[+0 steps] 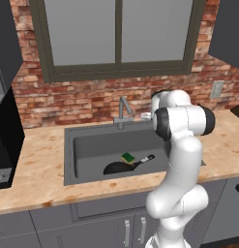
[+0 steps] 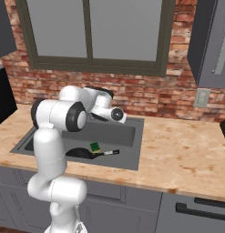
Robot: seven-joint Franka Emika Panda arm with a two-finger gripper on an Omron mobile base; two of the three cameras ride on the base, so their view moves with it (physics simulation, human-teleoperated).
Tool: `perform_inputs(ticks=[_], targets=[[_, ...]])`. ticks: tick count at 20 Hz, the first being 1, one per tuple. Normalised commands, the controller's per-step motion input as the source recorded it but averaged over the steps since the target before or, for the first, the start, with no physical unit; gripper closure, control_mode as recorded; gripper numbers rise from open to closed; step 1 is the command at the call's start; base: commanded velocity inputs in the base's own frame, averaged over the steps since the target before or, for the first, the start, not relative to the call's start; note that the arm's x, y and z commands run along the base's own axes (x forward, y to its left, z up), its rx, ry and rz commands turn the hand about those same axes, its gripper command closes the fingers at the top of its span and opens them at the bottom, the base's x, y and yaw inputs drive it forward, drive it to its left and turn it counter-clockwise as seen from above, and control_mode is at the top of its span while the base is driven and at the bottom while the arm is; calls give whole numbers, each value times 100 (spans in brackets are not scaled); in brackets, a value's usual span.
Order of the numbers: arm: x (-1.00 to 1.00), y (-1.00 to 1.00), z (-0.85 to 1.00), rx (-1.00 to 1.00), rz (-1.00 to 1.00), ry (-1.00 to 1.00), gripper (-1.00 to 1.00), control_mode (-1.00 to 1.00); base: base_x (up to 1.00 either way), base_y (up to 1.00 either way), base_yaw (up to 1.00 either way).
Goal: Pick the pan and sponge and place them into the sink. Then turn on the water.
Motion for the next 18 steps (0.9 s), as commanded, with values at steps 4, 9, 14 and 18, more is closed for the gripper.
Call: perform_inputs(ticks=[4,9,14,18], targets=[[13,2,26,0,0,0,-100,-100,0,0,0],[12,8,19,0,1,0,-100,-100,0,0,0],[2,19,0,0,3,0,-100,-100,0,0,0],[0,14,0,0,3,0,-100,-100,0,0,0]])
